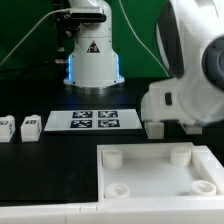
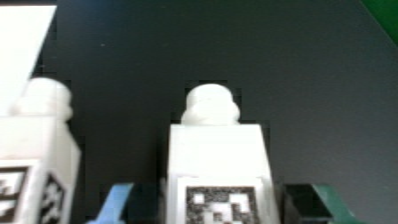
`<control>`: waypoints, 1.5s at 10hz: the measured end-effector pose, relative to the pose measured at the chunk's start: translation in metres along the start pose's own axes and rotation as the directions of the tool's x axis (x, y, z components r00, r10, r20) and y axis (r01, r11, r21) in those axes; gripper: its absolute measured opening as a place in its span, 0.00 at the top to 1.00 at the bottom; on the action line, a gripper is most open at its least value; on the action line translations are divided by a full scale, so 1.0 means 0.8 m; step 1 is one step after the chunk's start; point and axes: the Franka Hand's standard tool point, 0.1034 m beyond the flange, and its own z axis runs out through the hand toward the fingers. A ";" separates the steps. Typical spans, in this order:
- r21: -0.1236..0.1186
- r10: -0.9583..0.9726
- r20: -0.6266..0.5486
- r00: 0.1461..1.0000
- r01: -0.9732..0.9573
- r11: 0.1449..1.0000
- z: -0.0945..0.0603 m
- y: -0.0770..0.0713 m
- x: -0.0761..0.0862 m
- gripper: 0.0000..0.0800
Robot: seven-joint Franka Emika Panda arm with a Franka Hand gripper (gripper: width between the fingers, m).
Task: Assemble one leg
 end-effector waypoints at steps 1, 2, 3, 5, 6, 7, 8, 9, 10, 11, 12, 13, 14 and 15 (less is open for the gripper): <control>0.004 -0.008 -0.051 0.999 0.008 1.000 -0.025 0.003 -0.006 0.64; 0.012 -0.010 -0.137 0.991 0.011 1.000 -0.051 0.004 -0.013 0.64; 0.020 -0.008 -0.235 0.972 0.013 1.000 -0.074 0.009 -0.021 0.64; 0.036 -0.009 -0.413 0.910 0.026 0.999 -0.129 0.017 -0.030 0.64; 0.039 -0.008 -0.465 0.886 0.029 0.999 -0.146 0.021 -0.037 0.64; 0.048 0.000 -0.564 0.826 0.033 0.998 -0.170 0.022 -0.036 0.64; 0.048 0.005 -0.648 0.761 0.035 0.998 -0.177 0.024 -0.038 0.64; 0.048 0.011 -0.700 0.714 0.031 0.998 -0.173 0.026 -0.041 0.64; 0.046 0.010 -0.770 0.638 0.040 0.998 -0.176 0.025 -0.038 0.64; 0.042 0.008 -0.809 0.587 0.044 0.998 -0.176 0.024 -0.037 0.64; 0.049 0.018 -0.873 0.488 0.051 0.997 -0.181 0.022 -0.034 0.64; 0.051 0.023 -0.916 0.400 0.060 0.997 -0.180 0.020 -0.034 0.64; 0.056 0.030 -0.944 0.330 0.069 0.996 -0.179 0.018 -0.034 0.64; 0.060 0.039 -0.973 0.228 0.086 0.994 -0.182 0.014 -0.034 0.64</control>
Offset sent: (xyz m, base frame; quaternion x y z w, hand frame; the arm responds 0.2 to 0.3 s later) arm 0.0418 -0.0367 0.0534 -0.0080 0.1760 -0.0174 0.9842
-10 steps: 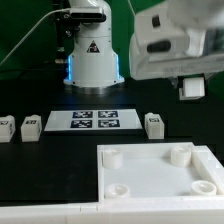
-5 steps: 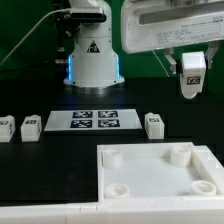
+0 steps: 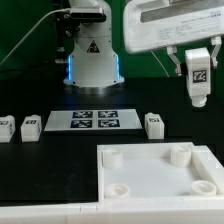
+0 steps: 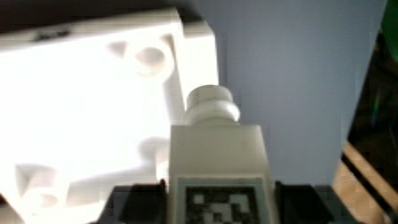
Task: Assemble one leg
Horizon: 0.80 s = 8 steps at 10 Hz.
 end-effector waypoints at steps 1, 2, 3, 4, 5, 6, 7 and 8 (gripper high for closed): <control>0.001 -0.012 -0.030 0.999 0.012 1.000 0.008 0.000 0.000 0.64; -0.012 -0.033 0.005 0.999 0.033 0.999 0.017 0.002 0.015 0.64; -0.017 -0.043 0.002 0.999 0.043 0.999 0.019 -0.003 0.040 0.64; -0.027 -0.068 -0.005 0.998 0.068 0.997 0.023 -0.005 0.054 0.64; -0.041 -0.094 0.008 0.996 0.094 0.995 0.029 -0.005 0.060 0.64; -0.048 -0.108 0.013 0.994 0.109 0.993 0.032 -0.002 0.062 0.64; -0.047 -0.103 0.013 0.995 0.104 0.994 0.032 -0.002 0.062 0.64; -0.047 -0.103 0.013 0.995 0.104 0.994 0.032 -0.002 0.062 0.64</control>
Offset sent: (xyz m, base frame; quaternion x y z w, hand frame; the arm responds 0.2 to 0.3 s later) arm 0.0603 -0.0336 0.0094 -0.1268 0.0296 -0.1207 0.9841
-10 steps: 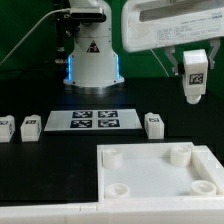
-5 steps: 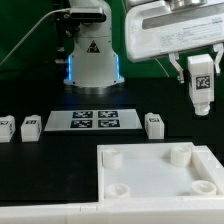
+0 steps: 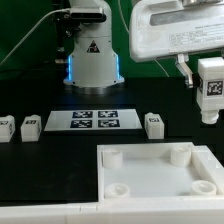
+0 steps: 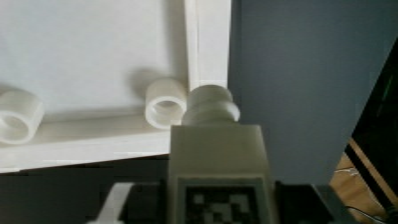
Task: Assemble one leg
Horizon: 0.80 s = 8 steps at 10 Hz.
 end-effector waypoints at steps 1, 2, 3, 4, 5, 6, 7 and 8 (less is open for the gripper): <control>0.000 0.000 0.000 1.000 0.000 1.000 0.000 0.000 0.000 0.64; 0.000 0.000 0.000 1.000 0.000 1.000 0.000 0.000 0.000 0.64; -0.003 -0.007 -0.004 1.000 0.006 1.000 0.003 0.002 0.000 0.64; -0.015 -0.023 -0.011 1.000 0.023 1.000 0.015 0.008 0.001 0.64; -0.024 -0.024 -0.015 1.000 0.024 0.999 0.026 0.013 0.011 0.64; -0.029 -0.025 -0.025 0.999 0.025 0.999 0.034 0.014 0.022 0.64; -0.034 -0.029 -0.031 0.999 0.028 0.999 0.042 0.015 0.028 0.64; -0.041 -0.029 -0.036 0.999 0.027 0.999 0.052 0.021 0.031 0.64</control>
Offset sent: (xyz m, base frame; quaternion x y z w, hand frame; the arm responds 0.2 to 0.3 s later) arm 0.0267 -0.0374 -0.0197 -0.1196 0.0725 -0.1050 0.9846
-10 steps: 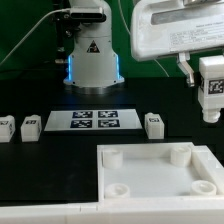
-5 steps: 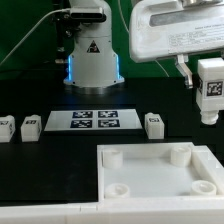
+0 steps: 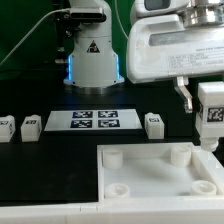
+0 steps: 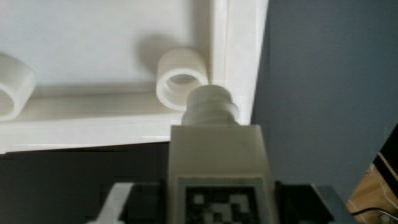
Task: Assemble one leg
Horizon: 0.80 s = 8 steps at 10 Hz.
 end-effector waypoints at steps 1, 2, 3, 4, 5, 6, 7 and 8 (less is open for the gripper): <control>-0.006 0.001 -0.001 1.000 -0.001 1.000 0.010 0.005 0.000 0.64; -0.009 -0.004 -0.010 1.000 0.004 1.000 0.016 0.008 -0.001 0.64; -0.015 -0.015 -0.013 1.000 0.015 1.000 0.021 0.014 -0.002 0.64; -0.015 -0.015 -0.012 1.000 0.015 1.000 0.021 0.014 -0.003 0.64; -0.015 -0.015 -0.011 1.000 0.015 1.000 0.021 0.014 -0.003 0.64; -0.015 -0.015 -0.011 1.000 0.015 1.000 0.021 0.014 -0.003 0.64; -0.013 -0.014 -0.016 1.000 0.014 1.000 0.023 0.011 -0.004 0.64; -0.012 -0.027 -0.025 0.999 0.027 1.000 0.029 0.005 -0.005 0.64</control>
Offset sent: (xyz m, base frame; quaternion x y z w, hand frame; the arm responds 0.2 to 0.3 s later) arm 0.0000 0.0000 0.0000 0.0000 0.0000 0.0000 1.0000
